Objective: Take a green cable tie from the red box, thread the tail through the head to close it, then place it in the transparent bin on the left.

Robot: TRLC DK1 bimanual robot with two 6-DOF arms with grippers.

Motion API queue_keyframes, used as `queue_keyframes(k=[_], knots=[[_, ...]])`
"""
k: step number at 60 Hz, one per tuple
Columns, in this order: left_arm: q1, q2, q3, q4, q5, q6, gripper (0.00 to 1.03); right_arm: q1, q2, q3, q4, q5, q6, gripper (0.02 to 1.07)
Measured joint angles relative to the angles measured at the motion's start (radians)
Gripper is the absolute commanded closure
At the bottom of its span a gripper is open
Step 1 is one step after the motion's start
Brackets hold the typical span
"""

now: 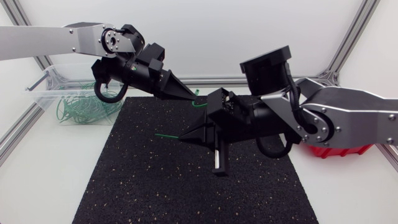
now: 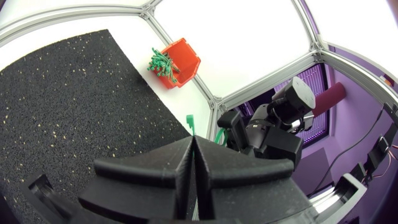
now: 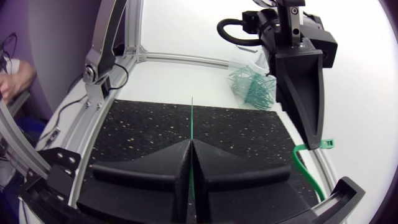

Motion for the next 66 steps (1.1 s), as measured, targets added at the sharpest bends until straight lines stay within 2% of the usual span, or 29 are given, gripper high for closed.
queue_keyframes(k=[10, 29, 39, 62, 66], knots=[[-0.002, -0.118, -0.160, 0.312, -0.022, -0.209, 1.00, -0.055, 0.000, 0.109, -0.129, -0.115, 0.101, 1.02], [-0.015, -0.279, -0.402, 0.686, -0.096, -0.498, 1.00, -0.107, 0.002, 0.195, -0.280, -0.255, 0.231, 1.02], [-0.019, -0.354, -0.487, 0.795, -0.124, -0.583, 1.00, -0.124, 0.004, 0.235, -0.355, -0.299, 0.249, 1.02], [-0.036, -0.429, -0.549, 0.867, -0.155, -0.632, 1.00, -0.221, -0.012, 0.240, -0.317, -0.309, 0.415, 1.02], [-0.036, -0.445, -0.560, 0.881, -0.163, -0.636, 1.00, -0.231, -0.018, 0.240, -0.317, -0.336, 0.440, 1.02]])
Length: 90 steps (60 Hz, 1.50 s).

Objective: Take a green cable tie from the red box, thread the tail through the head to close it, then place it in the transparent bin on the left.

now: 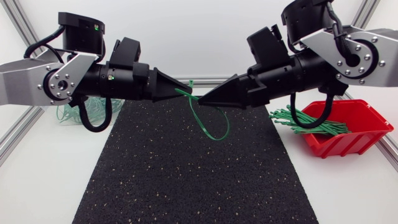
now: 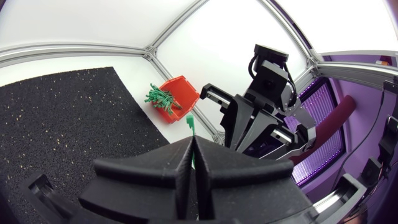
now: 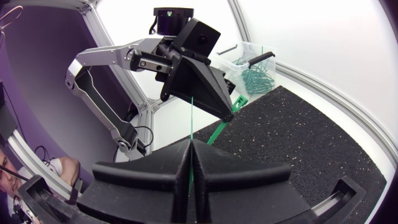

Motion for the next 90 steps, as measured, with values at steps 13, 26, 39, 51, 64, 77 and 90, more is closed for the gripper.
queue_keyframes(k=[13, 26, 39, 51, 64, 77, 90], knots=[[-0.011, -0.037, -0.055, 0.113, -0.035, -0.066, 1.00, -0.052, -0.008, -0.012, -0.001, -0.098, 0.057, 1.02], [-0.018, -0.051, -0.092, 0.171, -0.070, -0.115, 1.00, -0.093, -0.047, -0.054, 0.018, -0.146, 0.151, 1.02], [-0.029, -0.076, -0.112, 0.204, -0.102, -0.129, 1.00, -0.111, -0.089, -0.101, 0.129, -0.159, 0.283, 1.02], [-0.041, -0.097, -0.130, 0.240, -0.145, -0.141, 1.00, -0.115, -0.103, -0.141, 0.181, -0.160, 0.414, 1.02], [-0.068, -0.115, -0.168, 0.308, -0.206, -0.152, 1.00, -0.137, -0.107, -0.147, 0.181, -0.176, 0.486, 1.02], [-0.097, -0.121, -0.189, 0.338, -0.273, -0.153, 1.00, -0.156, -0.124, -0.147, 0.185, -0.216, 0.518, 1.02], [-0.098, -0.121, -0.190, 0.344, -0.288, -0.153, 1.00, -0.167, -0.159, -0.188, 0.275, -0.219, 0.590, 0.91]])
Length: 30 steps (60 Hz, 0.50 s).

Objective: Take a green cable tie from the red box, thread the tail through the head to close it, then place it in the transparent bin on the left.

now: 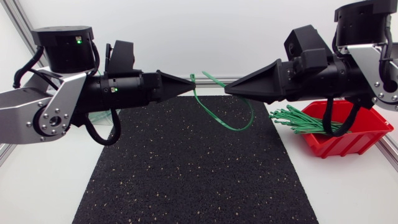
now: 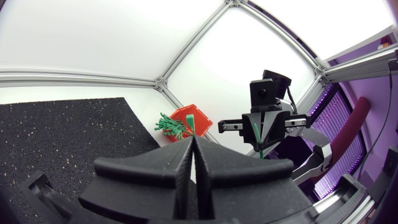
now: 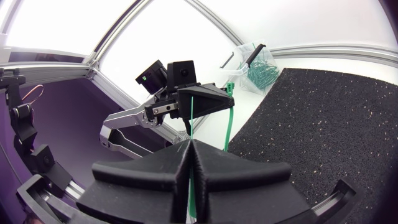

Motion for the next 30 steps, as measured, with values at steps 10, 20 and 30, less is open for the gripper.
queue_keyframes(k=[10, 20, 30], knots=[[0.000, 0.000, 0.000, 0.003, -0.006, 0.000, 1.00, 0.000, -0.030, -0.018, 0.004, 0.003, 0.014, 0.76], [0.008, 0.000, 0.000, 0.007, -0.008, 0.000, 1.00, 0.002, -0.060, -0.018, 0.006, 0.003, 0.014, 0.54], [0.036, 0.000, 0.000, 0.007, -0.007, 0.001, 1.00, -0.010, -0.074, -0.018, 0.002, -0.023, -0.003, 0.07]])
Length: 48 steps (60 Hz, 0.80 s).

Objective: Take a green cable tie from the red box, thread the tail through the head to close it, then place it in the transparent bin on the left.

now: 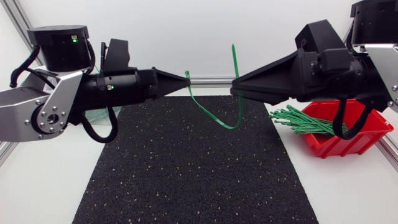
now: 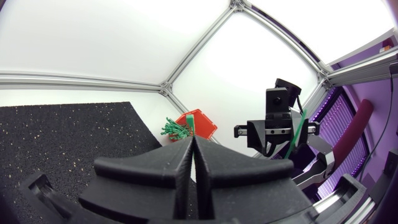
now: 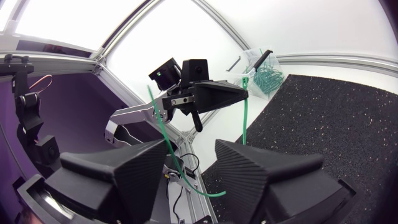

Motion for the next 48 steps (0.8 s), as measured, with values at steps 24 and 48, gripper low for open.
queue_keyframes(k=[24, 48], knots=[[0.126, 0.071, 0.048, 0.000, 0.023, 0.008, 1.00, -0.095, -0.077, -0.031, -0.007, 0.116, -0.180, 0.06], [0.174, 0.033, 0.091, -0.055, 0.027, 0.032, 1.00, -0.097, 0.092, -0.086, -0.007, 0.393, -0.462, 0.06]])
